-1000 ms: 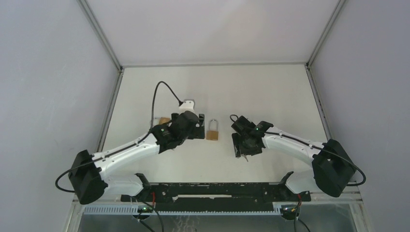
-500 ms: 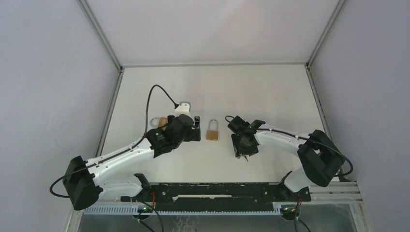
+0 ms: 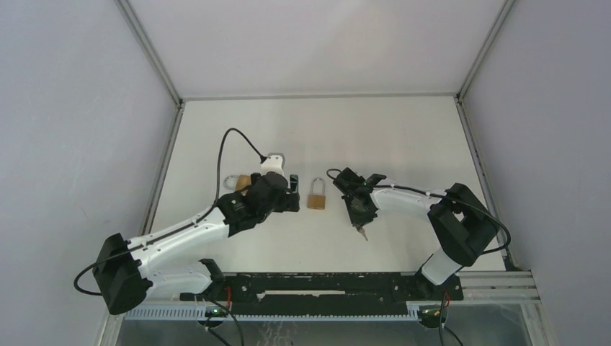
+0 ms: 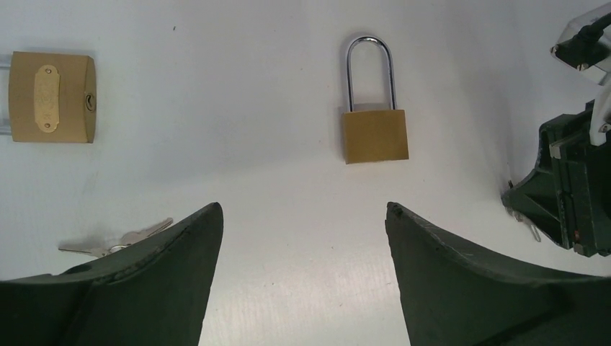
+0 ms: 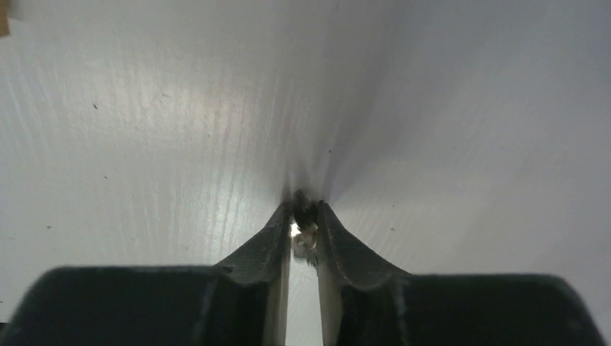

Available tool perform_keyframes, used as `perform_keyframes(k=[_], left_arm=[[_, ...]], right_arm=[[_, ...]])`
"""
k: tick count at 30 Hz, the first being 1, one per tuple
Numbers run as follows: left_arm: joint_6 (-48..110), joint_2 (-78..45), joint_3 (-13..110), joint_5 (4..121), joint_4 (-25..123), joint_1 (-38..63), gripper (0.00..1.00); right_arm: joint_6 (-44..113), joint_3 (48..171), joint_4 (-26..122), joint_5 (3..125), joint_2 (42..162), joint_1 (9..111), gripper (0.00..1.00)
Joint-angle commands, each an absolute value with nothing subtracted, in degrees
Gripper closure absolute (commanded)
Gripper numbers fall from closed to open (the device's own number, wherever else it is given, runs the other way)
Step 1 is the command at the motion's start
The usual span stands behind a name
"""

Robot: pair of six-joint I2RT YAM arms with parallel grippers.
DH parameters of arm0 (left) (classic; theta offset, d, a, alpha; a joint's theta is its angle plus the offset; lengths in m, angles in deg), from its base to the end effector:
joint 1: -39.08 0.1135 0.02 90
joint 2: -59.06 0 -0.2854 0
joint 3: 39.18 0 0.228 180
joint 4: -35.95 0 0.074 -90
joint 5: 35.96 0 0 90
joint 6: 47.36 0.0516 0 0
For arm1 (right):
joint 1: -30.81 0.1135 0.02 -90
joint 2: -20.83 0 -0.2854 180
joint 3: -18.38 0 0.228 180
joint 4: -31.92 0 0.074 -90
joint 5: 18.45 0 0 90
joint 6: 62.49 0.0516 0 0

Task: Unlock with the key

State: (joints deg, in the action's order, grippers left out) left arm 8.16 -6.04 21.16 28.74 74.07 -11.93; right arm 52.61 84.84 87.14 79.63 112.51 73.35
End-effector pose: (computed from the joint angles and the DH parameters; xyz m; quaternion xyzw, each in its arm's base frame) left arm 0.1527 -0.1536 0.2714 0.0419 0.8977 -0.1173 0.4227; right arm 0.1931 0.1673 0.1783 -0.1449 0.9834 -0.0121 0.1081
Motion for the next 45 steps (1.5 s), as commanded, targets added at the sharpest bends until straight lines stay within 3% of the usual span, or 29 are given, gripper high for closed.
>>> perform_keyframes(k=[1,7,30,45], left_arm=[[9.15,-4.19,20.31,29.13,71.76,-11.68,0.13],[9.99,-3.83,19.45,32.17,69.66,-11.72,0.15],[12.67,2.43,13.19,58.9,51.82,-13.06,0.32],[9.97,8.88,12.49,75.45,45.54,-13.04,0.39]], right_arm=[[50.71,84.11,84.7,79.08,114.87,72.44,0.83],[51.05,81.11,83.34,77.38,114.25,71.61,1.0],[48.87,70.24,67.97,50.9,88.03,66.12,1.0],[45.18,67.74,54.21,39.3,69.45,74.09,1.0]])
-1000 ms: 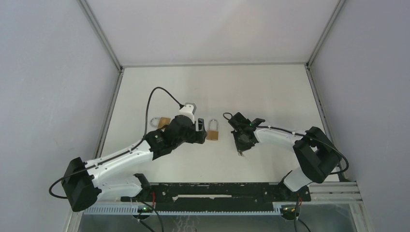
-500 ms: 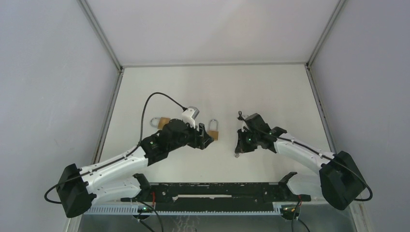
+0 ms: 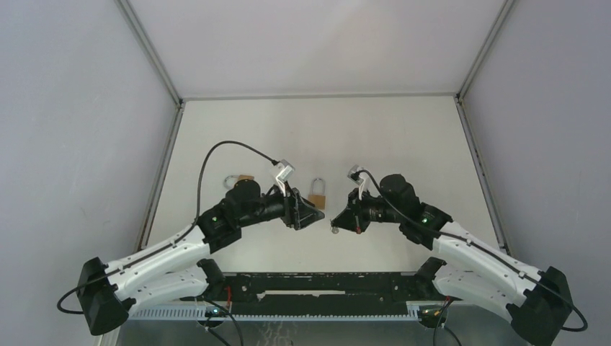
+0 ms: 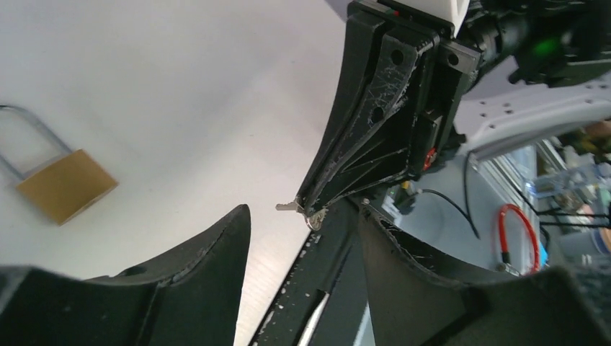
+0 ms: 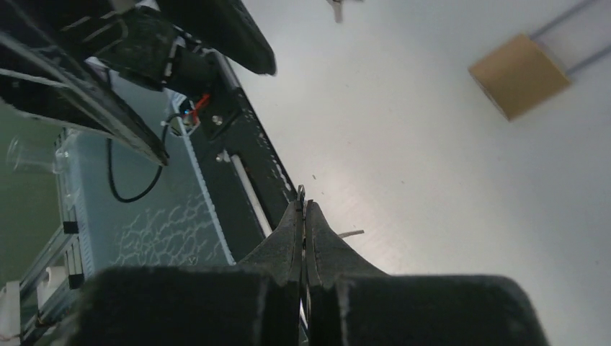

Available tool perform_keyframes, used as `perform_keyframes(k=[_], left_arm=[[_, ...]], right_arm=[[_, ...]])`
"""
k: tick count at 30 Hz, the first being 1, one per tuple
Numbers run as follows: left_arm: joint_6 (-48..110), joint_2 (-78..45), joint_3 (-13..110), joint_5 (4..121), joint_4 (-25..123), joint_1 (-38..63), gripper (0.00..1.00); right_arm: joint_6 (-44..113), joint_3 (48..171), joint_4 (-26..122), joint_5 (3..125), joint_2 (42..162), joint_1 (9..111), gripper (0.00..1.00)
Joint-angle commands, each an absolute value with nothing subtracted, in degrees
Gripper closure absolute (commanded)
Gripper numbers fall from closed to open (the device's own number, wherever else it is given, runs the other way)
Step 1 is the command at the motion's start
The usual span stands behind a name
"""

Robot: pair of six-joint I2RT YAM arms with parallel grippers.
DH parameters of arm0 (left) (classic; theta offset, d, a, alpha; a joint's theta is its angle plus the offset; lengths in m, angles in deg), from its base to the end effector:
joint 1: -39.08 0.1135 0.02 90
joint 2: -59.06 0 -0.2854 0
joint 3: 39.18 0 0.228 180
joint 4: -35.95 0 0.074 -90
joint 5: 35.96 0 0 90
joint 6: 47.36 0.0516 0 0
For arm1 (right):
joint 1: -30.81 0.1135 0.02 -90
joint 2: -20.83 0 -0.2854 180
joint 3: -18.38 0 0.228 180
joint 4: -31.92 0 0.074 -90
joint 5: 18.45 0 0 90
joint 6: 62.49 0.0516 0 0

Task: Unlock with the key

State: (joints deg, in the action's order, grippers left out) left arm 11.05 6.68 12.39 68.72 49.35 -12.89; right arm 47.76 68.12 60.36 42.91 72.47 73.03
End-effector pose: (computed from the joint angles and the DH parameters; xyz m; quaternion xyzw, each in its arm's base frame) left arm 0.1091 -0.1608 0.3059 0.2157 0.7564 -0.4811 0.3871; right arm 0.1120 0.1350 0.2695 -0.2809 0.8017 0.4334 0.3008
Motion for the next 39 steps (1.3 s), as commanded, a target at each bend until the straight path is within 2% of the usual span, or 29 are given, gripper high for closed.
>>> perform_keyframes(k=[1,11,26,39], left_arm=[[9.83,9.2,12.61,76.37,45.37,-13.06,0.4],[8.86,10.1,13.73,81.79,44.09,-13.22,0.54],[6.52,6.46,15.82,82.34,41.65,-14.71,0.74],[1.75,6.64,14.7,82.68,36.94,-14.71,0.81]], right_arm=[[45.11,67.74,53.72,38.73,68.83,74.13,1.0],[49.23,67.74,47.77,33.1,66.3,74.79,1.0],[51.85,67.74,43.05,29.89,65.3,75.91,1.0],[51.99,67.74,42.07,28.98,64.99,76.13,1.0]])
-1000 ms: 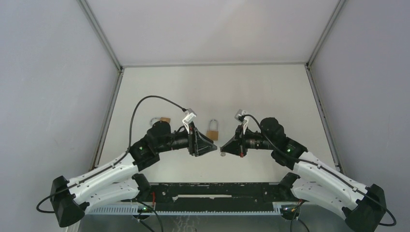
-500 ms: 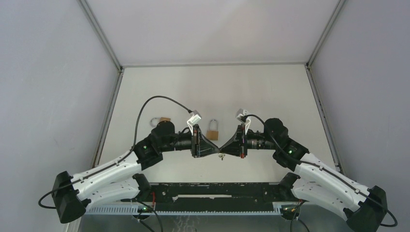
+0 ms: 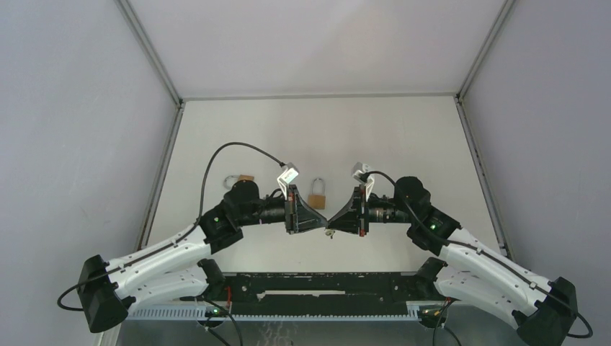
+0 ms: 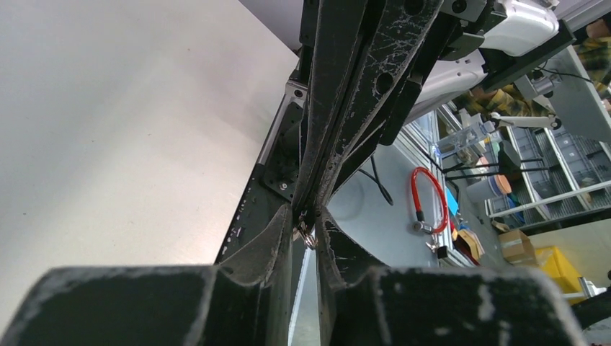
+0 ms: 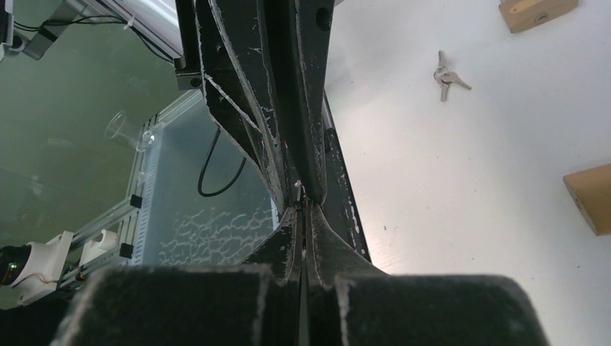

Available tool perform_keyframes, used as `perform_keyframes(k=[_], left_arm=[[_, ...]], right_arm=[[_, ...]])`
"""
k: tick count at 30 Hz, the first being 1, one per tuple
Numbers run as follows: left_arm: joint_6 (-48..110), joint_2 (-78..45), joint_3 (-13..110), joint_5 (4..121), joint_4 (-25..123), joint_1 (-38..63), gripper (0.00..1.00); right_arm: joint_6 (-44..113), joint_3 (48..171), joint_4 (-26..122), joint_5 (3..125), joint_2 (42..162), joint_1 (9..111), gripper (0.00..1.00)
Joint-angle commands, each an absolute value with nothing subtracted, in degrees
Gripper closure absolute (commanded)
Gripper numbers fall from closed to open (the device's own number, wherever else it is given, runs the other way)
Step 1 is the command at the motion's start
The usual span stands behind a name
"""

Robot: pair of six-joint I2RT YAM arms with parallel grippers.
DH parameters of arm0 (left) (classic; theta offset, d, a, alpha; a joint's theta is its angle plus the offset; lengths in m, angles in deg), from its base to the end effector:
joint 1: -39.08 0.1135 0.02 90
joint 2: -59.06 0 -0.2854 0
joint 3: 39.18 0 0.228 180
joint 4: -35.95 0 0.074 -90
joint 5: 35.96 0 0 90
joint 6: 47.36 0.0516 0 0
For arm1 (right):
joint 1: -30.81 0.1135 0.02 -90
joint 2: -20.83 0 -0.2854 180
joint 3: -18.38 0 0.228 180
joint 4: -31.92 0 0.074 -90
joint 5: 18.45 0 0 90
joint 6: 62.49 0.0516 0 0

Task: Unlock with the key

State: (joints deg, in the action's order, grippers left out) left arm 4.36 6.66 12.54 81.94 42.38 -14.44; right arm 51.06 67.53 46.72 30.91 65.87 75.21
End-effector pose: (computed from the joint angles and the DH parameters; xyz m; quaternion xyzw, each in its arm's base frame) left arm 0.0951 -0.1692 0.3221 0.2546 0.6999 -0.5871 0.3173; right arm 0.0886 0.1338 0.3108 -0.3486 0.6700 0.5561 0.3469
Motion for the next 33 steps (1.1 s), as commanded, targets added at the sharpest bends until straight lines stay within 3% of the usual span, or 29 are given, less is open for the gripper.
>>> perform_keyframes(k=[1,10,33], left_arm=[[1.43,6.67,14.62,82.55,36.54,-14.71,0.81],[-4.61,6.32,13.34,82.56,29.97,-14.62,0.72],[-2.98,8.07,12.28,80.35,31.47,-14.67,0.72]], right_arm=[[51.95,67.74,41.93,28.85,64.99,76.15,1.0],[52.46,67.74,40.38,27.34,64.66,76.14,1.0],[56.35,67.74,37.6,27.7,63.68,73.05,1.0]])
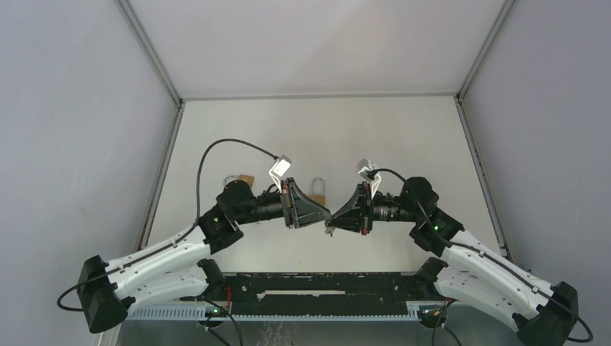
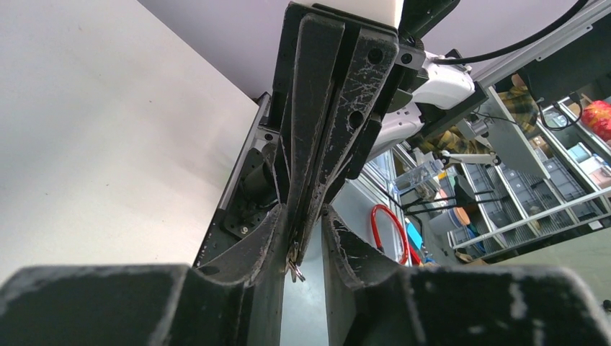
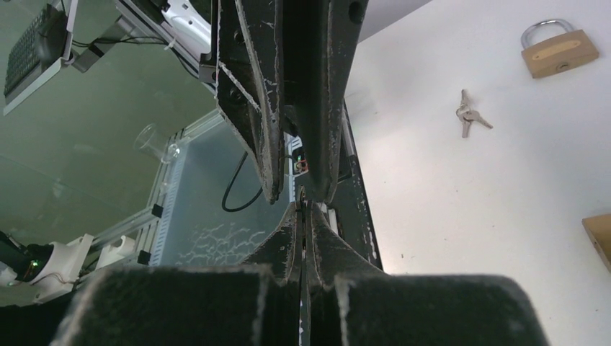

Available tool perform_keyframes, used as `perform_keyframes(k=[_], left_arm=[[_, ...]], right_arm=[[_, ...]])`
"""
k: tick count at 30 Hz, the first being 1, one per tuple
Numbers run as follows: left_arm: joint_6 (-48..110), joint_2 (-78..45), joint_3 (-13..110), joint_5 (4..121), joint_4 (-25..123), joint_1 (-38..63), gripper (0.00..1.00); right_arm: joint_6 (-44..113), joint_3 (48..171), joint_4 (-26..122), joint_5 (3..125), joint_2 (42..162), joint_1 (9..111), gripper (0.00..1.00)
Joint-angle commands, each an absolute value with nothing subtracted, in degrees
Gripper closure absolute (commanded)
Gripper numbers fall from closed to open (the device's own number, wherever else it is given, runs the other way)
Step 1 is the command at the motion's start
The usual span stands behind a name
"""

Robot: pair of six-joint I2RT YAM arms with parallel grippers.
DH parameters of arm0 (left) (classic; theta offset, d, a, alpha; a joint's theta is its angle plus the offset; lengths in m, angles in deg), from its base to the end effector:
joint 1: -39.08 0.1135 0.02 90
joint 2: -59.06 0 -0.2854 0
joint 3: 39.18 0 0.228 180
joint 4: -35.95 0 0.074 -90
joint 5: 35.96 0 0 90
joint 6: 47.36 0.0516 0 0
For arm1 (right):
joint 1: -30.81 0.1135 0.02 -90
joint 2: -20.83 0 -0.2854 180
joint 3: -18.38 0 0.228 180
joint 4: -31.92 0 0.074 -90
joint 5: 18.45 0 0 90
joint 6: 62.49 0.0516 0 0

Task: Unlock with the key

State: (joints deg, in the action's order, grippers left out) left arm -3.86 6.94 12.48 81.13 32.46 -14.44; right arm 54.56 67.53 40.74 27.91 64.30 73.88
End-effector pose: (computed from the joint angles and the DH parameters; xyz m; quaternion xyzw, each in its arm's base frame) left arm 0.0956 -0.1688 0.3433 0.2106 0.6574 -0.6440 0.3298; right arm 0.0859 0.1291 0.3263 -0.3470 0.6320 0.5876 0.3674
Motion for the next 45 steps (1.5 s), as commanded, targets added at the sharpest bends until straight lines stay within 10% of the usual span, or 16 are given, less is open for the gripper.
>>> perform_keyframes(k=[1,45], left_arm=[[-2.97,8.08,12.29,80.4,31.5,-14.63,0.73],[-8.0,5.76,11.23,77.31,25.89,-14.71,0.85]], right_arm=[[56.52,67.74,37.53,27.76,63.8,72.95,1.0],[64.32,64.25,27.65,35.36,61.82,71.41,1.0]])
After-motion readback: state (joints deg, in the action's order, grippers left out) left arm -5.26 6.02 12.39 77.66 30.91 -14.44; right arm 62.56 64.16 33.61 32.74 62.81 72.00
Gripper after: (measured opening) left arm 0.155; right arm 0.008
